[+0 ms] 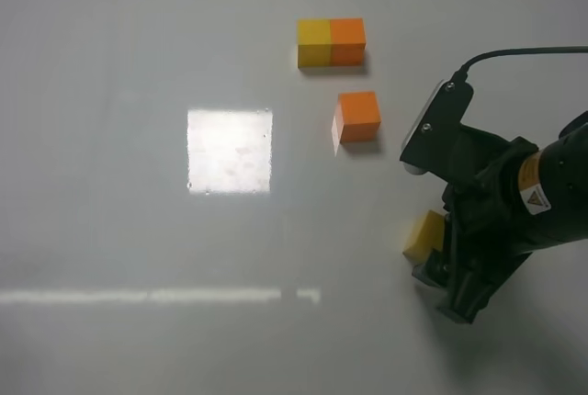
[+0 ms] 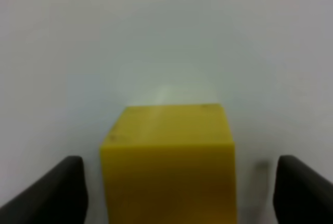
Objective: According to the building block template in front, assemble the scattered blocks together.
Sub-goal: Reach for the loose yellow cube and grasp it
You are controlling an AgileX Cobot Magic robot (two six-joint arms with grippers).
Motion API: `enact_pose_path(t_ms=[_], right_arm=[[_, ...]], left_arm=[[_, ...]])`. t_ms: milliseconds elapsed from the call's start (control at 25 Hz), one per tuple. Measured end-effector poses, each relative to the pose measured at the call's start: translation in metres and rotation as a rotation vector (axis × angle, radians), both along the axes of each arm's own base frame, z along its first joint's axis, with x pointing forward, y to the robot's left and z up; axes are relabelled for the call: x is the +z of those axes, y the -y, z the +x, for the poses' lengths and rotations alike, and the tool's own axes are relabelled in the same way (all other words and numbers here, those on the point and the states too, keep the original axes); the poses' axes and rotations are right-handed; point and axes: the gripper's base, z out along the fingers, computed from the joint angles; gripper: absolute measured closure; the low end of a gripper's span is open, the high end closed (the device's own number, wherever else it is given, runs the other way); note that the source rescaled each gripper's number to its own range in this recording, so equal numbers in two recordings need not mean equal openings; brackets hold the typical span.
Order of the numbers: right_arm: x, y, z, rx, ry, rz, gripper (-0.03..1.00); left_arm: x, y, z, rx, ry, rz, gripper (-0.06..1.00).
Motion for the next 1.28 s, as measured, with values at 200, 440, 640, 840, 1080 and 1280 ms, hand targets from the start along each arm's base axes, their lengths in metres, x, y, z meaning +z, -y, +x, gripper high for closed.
enact_pose_path(t_ms=[200,440,640,840,1080,1280], right_arm=[[-0.001,-0.001,0.001,0.004,0.001,0.004,0.04],[0.001,-0.004,0.002,0.018,0.021,0.025,0.04],[-0.002,-0.005,0.004,0.022,0.022,0.016,0.14],[-0.01,-0.01,0.009,0.025,0.002,-0.007,0.2],[-0.009,-0.012,0.01,0.036,0.015,0.003,0.6],[-0.01,-0.012,0.01,0.038,0.009,0.0,0.96]], left_arm=[[0.0,0.0,0.0,0.0,0.0,0.0,0.18],[0.0,0.0,0.0,0.0,0.0,0.0,0.18],[0.0,0.0,0.0,0.0,0.0,0.0,0.18],[0.0,0.0,0.0,0.0,0.0,0.0,0.17],[0.0,0.0,0.0,0.0,0.001,0.0,0.18],[0.0,0.0,0.0,0.0,0.001,0.0,0.18]])
